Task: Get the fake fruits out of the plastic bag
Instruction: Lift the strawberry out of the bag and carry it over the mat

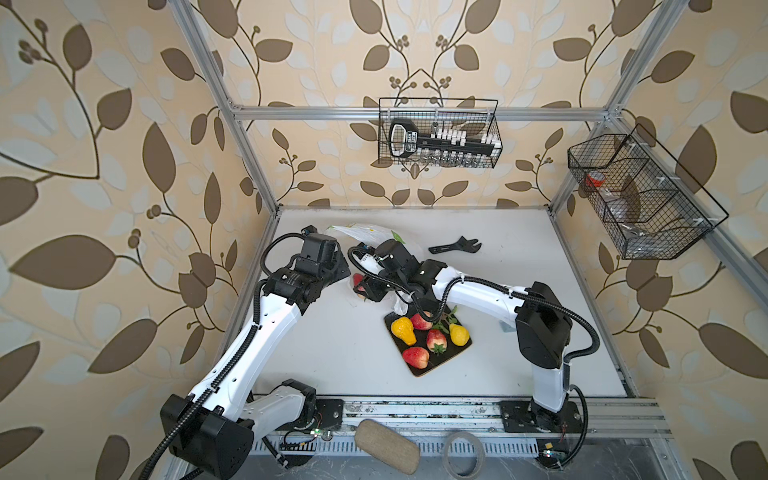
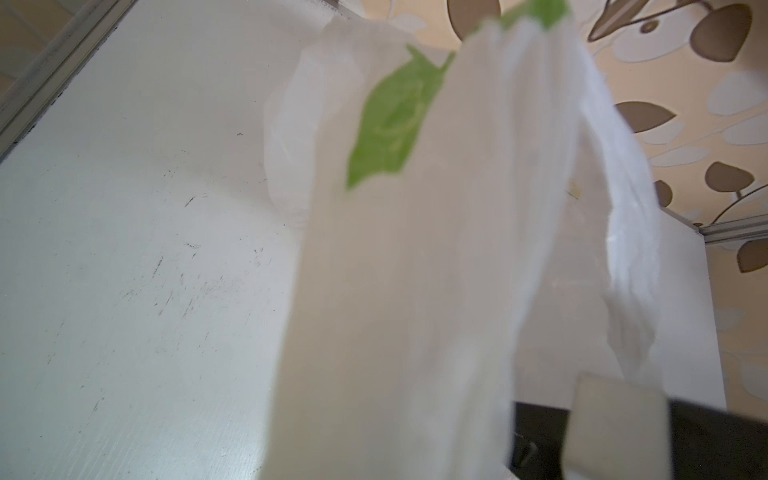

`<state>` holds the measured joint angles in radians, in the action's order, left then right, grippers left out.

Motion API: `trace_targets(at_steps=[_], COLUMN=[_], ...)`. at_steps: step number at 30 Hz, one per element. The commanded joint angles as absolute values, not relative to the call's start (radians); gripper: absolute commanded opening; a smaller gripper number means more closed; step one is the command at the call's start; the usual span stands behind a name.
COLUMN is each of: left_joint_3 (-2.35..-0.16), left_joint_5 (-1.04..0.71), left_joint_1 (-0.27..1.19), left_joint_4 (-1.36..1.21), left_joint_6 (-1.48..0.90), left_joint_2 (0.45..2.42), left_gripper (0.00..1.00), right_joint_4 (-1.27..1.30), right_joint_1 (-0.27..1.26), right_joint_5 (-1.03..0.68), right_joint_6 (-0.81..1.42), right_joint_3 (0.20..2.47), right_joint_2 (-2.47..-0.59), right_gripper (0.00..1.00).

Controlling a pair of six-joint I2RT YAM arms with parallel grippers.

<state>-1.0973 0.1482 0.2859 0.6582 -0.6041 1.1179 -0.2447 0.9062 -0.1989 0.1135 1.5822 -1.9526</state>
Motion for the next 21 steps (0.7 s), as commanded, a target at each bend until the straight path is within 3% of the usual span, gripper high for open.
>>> trace_targets(at_steps=[1,7,15,21], left_joint_3=[-1.127,-1.104,-1.065,-1.083], left_joint_5=[0.107,0.065,0.019,0.021], left_joint_1=[0.256,0.249,0.249,0.249], left_joint_4=[0.634,0.636,0.649,0.644], left_joint_6=[-0.582,-0.575,-0.563,-0.560], left_joint_2=[1.129,1.129,1.111,1.130], left_gripper=[0.00,0.00,0.00,0.00], right_joint_4=[-0.270,-0.301,-0.302,-0.328], right_joint_1=[0.907,0.906,0.901,0.835], right_joint_5=[-0.267,-0.333,-0.407,-0.283], right_joint_6=[0.071,0.088,0.145,0.241], right_joint_3=[1.555,1.544,1.351,1.135], right_joint_2=[-1.885,-1.767,-1.515,-1.325], right_gripper=[0.40,0.40,0.40,0.40])
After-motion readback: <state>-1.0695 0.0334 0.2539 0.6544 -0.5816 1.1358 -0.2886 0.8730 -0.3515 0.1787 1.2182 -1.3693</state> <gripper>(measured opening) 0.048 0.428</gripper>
